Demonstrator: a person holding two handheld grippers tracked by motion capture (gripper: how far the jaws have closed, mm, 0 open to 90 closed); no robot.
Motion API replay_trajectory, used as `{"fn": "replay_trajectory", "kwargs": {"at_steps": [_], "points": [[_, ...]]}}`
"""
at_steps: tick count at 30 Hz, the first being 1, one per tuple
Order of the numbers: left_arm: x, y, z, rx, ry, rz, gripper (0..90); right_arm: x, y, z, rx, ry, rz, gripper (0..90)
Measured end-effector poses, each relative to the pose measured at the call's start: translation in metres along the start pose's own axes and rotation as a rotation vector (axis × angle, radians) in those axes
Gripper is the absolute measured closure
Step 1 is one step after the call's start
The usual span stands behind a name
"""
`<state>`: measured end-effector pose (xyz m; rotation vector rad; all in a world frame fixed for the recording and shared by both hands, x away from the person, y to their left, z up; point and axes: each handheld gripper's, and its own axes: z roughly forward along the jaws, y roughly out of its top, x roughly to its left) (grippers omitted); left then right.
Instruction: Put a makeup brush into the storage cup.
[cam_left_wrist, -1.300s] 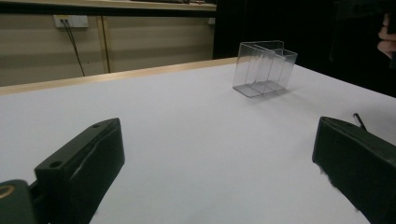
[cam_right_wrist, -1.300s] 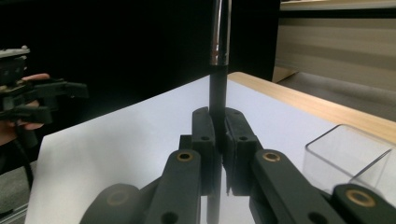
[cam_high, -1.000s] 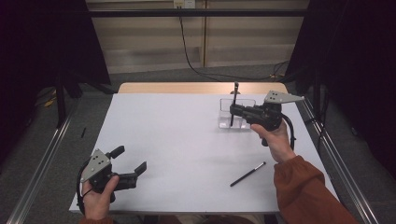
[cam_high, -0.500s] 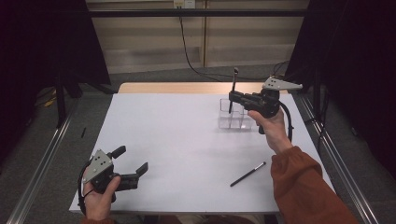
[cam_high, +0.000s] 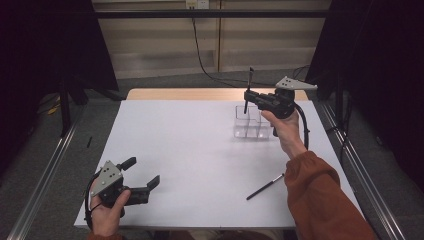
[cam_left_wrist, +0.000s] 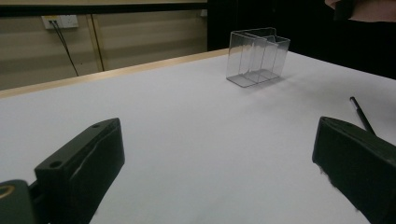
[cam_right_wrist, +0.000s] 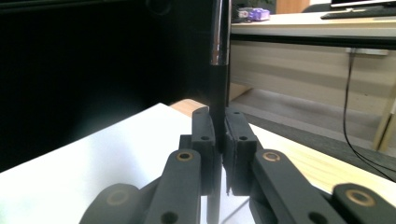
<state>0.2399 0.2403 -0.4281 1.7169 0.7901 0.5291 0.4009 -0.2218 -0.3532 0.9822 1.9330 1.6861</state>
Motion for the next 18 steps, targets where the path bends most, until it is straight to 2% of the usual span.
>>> {"fn": "replay_trajectory", "kwargs": {"at_steps": [8,18], "points": [[0.003,-0.002,0.001,0.007,0.006,0.002,2.5,-0.011,-0.005,0.009,0.027,-0.045,0.014,84.0],[0.004,-0.003,0.001,0.01,0.015,0.004,2.5,-0.018,-0.017,0.018,0.047,-0.063,0.018,84.0]]}}
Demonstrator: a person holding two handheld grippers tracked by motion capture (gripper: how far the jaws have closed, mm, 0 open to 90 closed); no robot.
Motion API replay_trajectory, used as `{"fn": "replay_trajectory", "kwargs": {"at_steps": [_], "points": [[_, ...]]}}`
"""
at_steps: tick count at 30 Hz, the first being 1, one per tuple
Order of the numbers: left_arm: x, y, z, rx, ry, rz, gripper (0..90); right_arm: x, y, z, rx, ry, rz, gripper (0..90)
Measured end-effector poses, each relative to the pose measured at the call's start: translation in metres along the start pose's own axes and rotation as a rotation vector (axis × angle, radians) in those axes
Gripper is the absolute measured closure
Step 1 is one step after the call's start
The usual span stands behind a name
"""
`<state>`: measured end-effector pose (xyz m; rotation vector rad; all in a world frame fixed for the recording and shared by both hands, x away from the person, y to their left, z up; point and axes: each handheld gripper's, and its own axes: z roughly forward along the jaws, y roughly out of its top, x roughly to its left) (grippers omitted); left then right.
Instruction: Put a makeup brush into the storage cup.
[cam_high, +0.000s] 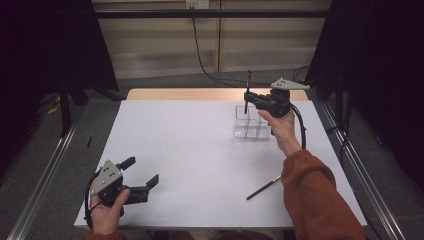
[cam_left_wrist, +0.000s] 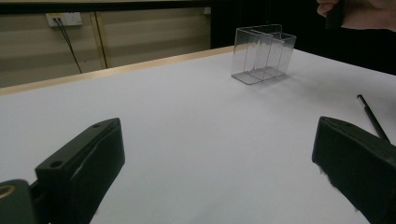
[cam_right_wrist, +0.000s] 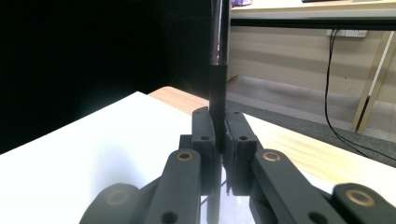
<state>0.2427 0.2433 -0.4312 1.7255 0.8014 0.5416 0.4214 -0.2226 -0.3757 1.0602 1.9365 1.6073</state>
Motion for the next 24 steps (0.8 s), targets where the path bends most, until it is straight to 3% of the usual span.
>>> {"fn": "replay_trajectory", "kwargs": {"at_steps": [24], "points": [[0.001,-0.001,0.001,0.001,-0.005,0.004,2.7,-0.005,-0.021,0.011,0.031,-0.009,0.001,84.0]]}}
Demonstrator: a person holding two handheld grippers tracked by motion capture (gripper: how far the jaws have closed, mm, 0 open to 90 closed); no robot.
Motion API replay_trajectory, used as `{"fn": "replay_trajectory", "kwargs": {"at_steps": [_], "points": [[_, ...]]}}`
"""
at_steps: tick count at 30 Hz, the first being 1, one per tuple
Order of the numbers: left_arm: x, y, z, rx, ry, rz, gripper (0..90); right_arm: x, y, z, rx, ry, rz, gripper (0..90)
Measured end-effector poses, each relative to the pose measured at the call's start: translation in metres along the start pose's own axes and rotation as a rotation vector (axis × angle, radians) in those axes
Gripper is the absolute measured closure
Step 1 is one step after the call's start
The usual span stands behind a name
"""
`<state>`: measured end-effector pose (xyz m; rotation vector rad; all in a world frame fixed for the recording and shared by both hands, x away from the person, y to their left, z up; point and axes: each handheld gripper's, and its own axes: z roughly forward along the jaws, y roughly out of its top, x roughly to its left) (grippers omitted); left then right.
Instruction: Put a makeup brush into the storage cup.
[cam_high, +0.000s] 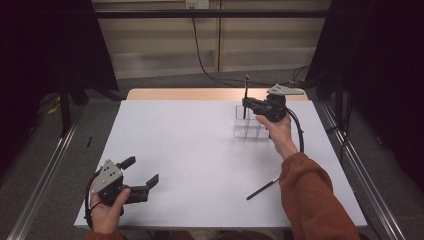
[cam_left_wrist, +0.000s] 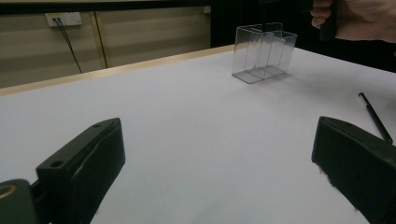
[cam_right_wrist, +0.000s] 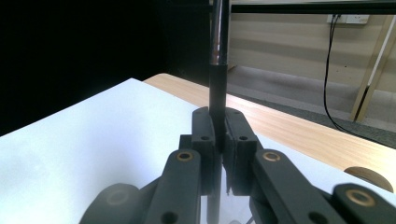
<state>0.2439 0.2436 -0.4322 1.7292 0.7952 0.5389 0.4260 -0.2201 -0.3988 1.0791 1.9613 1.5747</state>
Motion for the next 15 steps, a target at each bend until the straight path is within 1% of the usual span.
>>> {"fn": "replay_trajectory", "kwargs": {"at_steps": [4,6,10,15], "points": [[0.0,0.0,-0.001,-0.005,0.007,-0.002,2.6,-0.001,-0.004,0.001,0.005,-0.002,0.001,84.0],[0.001,0.0,-0.001,0.001,0.001,0.0,2.7,-0.001,-0.009,0.002,0.012,0.0,0.011,84.0],[0.001,0.0,0.0,0.005,0.003,0.005,2.7,-0.003,-0.015,0.003,0.025,-0.003,0.02,84.0],[0.002,-0.001,0.0,-0.002,0.009,-0.003,2.7,-0.004,-0.019,0.003,0.029,-0.002,0.024,84.0]]}}
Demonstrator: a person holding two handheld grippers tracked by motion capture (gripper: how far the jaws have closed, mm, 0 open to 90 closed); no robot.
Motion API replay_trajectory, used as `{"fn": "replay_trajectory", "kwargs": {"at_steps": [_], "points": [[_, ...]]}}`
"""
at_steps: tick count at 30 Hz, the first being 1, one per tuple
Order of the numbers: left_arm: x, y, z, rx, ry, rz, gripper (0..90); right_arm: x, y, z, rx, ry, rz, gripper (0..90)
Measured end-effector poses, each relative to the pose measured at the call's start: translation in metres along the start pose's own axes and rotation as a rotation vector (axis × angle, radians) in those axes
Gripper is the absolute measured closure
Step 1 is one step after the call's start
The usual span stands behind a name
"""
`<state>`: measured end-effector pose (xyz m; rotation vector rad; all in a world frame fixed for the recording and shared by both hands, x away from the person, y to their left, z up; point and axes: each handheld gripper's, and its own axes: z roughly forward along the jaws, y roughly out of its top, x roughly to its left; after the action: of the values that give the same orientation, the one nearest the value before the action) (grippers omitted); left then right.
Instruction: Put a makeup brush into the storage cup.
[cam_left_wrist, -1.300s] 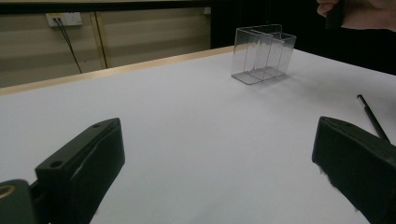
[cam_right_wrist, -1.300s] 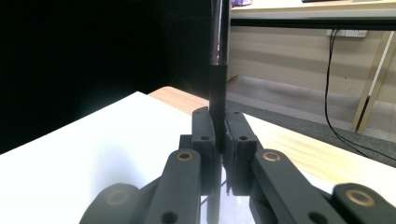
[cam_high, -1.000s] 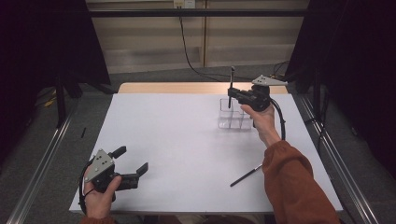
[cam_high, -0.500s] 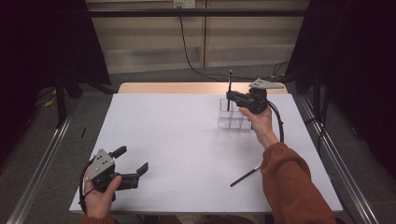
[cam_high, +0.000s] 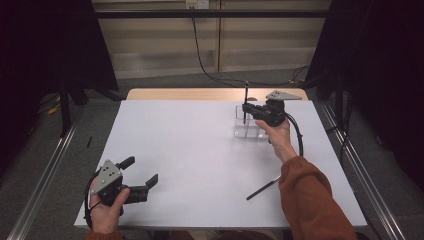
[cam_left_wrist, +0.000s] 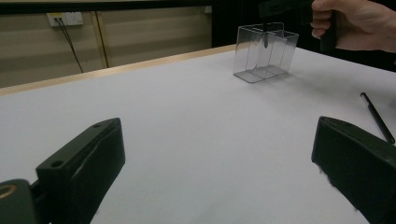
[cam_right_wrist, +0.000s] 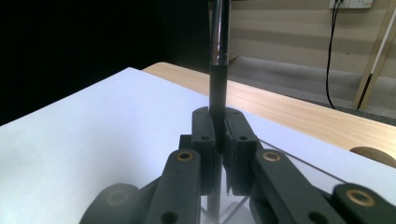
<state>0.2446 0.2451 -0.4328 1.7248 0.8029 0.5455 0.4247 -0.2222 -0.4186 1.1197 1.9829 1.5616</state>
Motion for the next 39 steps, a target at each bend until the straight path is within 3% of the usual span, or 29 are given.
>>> {"fn": "replay_trajectory", "kwargs": {"at_steps": [9,13,20,27,31,39], "points": [[-0.0005,0.0002,-0.0003,0.001,0.002,0.004,2.7,-0.0012,-0.0063,0.0006,-0.002,-0.003,0.015,84.0],[-0.0008,0.0006,0.0004,0.001,0.003,0.008,2.7,-0.0008,-0.0081,0.0024,0.026,-0.011,0.002,83.9],[-0.0015,0.0008,0.0003,-0.003,-0.004,0.005,2.8,-0.0029,-0.0094,0.0012,0.014,-0.008,0.017,83.8],[-0.0011,0.0004,0.0002,-0.001,0.003,0.004,3.0,-0.0045,-0.0098,0.0002,0.026,-0.007,0.028,79.9],[-0.0002,0.0,0.0003,0.002,0.001,0.007,3.1,-0.0054,-0.01,-0.0003,0.022,-0.006,0.03,72.4],[0.0001,-0.0003,0.0005,0.003,0.004,0.004,3.1,-0.0052,-0.0105,-0.0019,0.023,0.009,0.046,49.0]]}}
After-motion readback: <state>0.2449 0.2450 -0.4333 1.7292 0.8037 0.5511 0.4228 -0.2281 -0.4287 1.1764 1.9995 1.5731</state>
